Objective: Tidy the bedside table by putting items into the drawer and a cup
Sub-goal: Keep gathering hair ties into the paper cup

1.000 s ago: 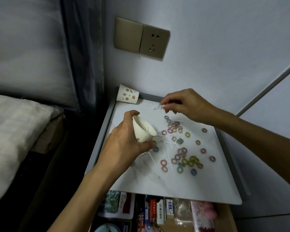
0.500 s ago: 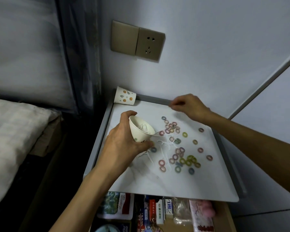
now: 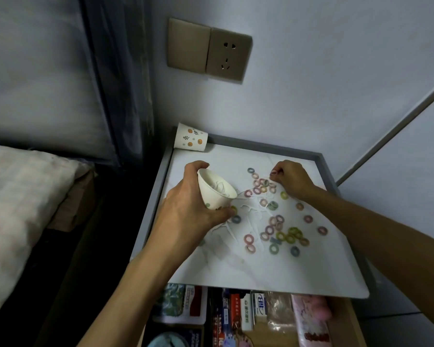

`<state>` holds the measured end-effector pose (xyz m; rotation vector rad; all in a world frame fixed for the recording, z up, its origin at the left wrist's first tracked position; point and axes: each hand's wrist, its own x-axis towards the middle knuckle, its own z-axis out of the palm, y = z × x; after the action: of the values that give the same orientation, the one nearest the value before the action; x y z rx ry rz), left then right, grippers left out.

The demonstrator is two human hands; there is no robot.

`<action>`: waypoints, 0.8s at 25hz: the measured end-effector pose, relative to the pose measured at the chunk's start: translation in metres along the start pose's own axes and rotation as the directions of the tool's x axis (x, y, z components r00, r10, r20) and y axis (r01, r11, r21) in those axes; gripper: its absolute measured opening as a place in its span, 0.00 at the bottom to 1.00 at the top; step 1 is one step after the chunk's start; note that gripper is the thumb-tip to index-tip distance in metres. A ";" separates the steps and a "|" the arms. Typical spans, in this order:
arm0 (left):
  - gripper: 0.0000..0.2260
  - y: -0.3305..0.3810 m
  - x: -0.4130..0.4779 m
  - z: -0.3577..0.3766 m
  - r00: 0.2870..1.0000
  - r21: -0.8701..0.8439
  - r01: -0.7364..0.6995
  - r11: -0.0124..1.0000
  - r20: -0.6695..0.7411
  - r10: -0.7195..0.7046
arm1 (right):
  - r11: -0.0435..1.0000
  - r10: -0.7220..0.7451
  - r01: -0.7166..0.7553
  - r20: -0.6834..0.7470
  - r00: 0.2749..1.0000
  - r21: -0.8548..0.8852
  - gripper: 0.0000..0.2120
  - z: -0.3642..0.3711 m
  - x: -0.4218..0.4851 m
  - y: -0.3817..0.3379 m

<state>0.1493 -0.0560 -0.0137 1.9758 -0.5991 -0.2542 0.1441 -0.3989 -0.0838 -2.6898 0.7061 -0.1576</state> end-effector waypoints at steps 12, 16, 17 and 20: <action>0.38 0.002 0.000 0.003 1.000 -0.008 0.000 1.000 -0.010 0.000 | 0.941 -0.193 0.227 0.154 0.969 -0.251 0.12 -0.032 -0.017 0.018; 0.38 0.003 0.000 0.004 1.000 0.015 -0.004 1.000 -0.003 0.004 | 0.919 -0.213 0.209 0.026 0.977 -0.334 0.11 -0.045 -0.015 0.025; 0.38 0.003 -0.001 0.004 1.000 0.015 -0.005 1.000 -0.002 0.005 | 0.932 -0.228 0.208 -0.037 0.973 -0.297 0.09 -0.048 -0.017 0.022; 0.38 0.003 0.000 0.003 1.000 -0.001 -0.007 1.000 -0.008 0.007 | 0.981 -0.194 0.195 -0.060 0.979 0.019 0.05 -0.044 -0.031 -0.006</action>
<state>0.1466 -0.0597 -0.0123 1.9725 -0.6012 -0.2424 0.1112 -0.3921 -0.0408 -2.7367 0.4528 -0.2932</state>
